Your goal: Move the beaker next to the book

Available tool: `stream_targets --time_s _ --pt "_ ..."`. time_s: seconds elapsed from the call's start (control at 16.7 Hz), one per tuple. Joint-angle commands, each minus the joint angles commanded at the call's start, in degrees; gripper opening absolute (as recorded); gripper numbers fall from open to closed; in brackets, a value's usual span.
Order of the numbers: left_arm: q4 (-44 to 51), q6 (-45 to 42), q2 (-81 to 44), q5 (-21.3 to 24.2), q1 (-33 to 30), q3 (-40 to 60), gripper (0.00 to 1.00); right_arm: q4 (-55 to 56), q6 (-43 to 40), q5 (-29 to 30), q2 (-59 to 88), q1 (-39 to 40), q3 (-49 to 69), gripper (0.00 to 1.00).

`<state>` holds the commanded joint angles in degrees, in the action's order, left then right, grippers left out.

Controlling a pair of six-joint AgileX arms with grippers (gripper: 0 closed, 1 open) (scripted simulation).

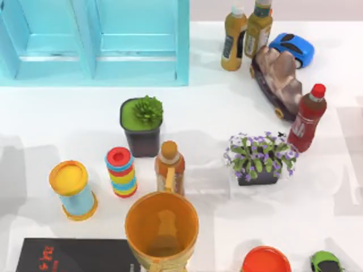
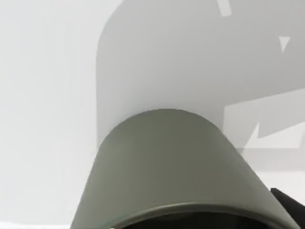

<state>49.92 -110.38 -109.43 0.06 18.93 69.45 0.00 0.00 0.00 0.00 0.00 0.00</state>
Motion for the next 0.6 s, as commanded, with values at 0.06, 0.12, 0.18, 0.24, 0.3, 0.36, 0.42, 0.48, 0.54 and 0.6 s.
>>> stream_targets --time_s 0.06,0.12,0.18,0.24,0.3,0.36,0.42,0.48,0.54,0.6 --pt "0.0 0.0 0.0 0.0 0.0 0.0 0.00 0.0 0.0 0.0 0.0 0.0 0.0 1.00" --pt "0.0 0.0 0.0 0.0 0.0 0.0 0.00 0.0 0.0 0.0 0.0 0.0 0.0 1.00" --pt "0.0 0.0 0.0 0.0 0.0 0.0 0.00 0.0 0.0 0.0 0.0 0.0 0.0 1.00" --pt "0.0 0.0 0.0 0.0 0.0 0.0 0.00 0.0 0.0 0.0 0.0 0.0 0.0 1.00" --pt "0.0 0.0 0.1 0.0 -0.1 0.0 0.00 0.0 0.0 0.0 0.0 0.0 0.0 1.00" --pt "0.2 0.0 0.1 0.0 -0.1 0.2 0.00 0.0 0.0 0.0 0.0 0.0 0.0 1.00" --pt "0.9 -0.1 0.4 0.0 -0.1 0.7 0.00 0.0 0.0 0.0 0.0 0.0 0.0 1.00" --pt "2.1 -0.1 0.7 0.0 -0.1 1.4 0.00 0.0 0.0 0.0 0.0 0.0 0.0 1.00" --pt "3.2 -0.1 1.1 0.0 -0.1 2.1 0.00 0.0 0.0 0.0 0.0 0.0 0.0 1.00" --pt "4.1 -0.1 1.5 0.0 -0.1 2.7 0.00 0.0 0.0 0.0 0.0 0.0 0.0 1.00"
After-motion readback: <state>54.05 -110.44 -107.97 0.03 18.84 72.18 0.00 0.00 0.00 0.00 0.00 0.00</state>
